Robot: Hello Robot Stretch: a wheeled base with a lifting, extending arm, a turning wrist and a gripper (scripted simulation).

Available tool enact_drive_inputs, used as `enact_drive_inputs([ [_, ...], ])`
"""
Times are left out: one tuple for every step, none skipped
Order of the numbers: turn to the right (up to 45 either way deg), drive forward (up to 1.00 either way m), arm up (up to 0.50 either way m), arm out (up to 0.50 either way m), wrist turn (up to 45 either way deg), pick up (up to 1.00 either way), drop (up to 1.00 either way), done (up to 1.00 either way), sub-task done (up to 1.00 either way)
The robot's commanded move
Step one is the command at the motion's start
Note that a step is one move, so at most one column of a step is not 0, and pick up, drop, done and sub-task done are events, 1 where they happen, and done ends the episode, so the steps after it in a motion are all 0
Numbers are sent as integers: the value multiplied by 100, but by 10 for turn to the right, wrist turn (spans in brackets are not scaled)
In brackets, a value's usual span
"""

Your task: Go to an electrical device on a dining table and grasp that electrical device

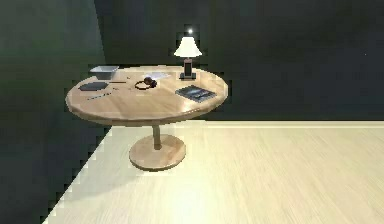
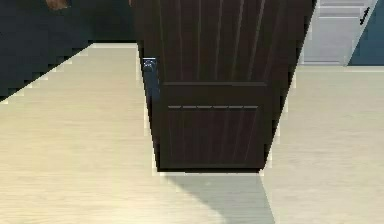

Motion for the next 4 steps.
enact_drive_inputs([
  [-30, 0, 0, 0, 0, 0, 0, 0, 0],
  [0, 50, 0, 0, 0, 0, 0, 0, 0],
  [-180, 0, 0, 0, 0, 0, 0, 0, 0],
  [0, 20, 0, 0, 0, 0, 0, 0, 0],
])
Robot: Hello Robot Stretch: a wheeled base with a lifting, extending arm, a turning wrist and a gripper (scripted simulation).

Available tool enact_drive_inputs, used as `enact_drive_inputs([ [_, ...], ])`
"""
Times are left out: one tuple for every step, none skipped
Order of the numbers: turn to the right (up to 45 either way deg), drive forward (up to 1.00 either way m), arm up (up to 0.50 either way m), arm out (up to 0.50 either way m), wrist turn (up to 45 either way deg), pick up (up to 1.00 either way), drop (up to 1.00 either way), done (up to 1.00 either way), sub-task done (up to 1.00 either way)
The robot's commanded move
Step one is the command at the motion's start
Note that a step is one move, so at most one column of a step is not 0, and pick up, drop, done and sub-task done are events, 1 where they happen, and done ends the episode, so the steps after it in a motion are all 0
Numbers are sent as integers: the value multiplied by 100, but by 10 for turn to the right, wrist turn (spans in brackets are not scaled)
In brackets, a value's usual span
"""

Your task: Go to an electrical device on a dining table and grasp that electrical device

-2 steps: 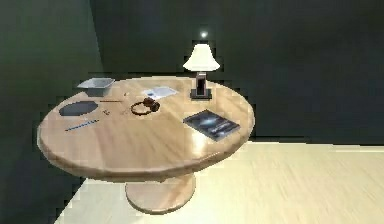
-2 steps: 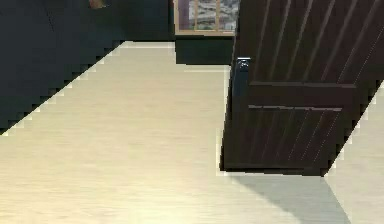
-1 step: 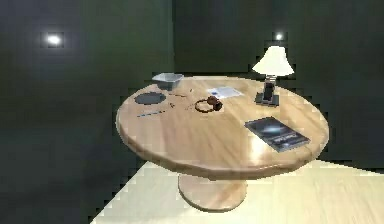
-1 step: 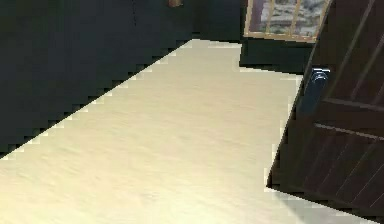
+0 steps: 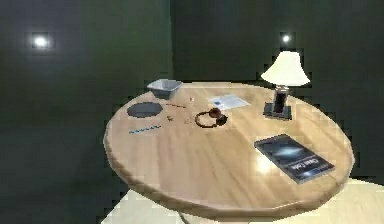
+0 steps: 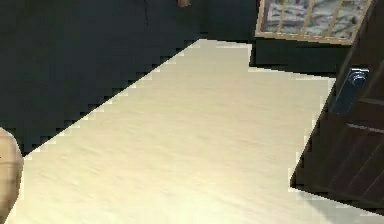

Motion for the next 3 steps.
enact_drive_inputs([
  [-450, 0, 0, 0, 0, 0, 0, 0, 0],
  [-300, 0, 0, 0, 0, 0, 0, 0, 0],
  [300, 0, 0, 0, 0, 0, 0, 0, 0],
])
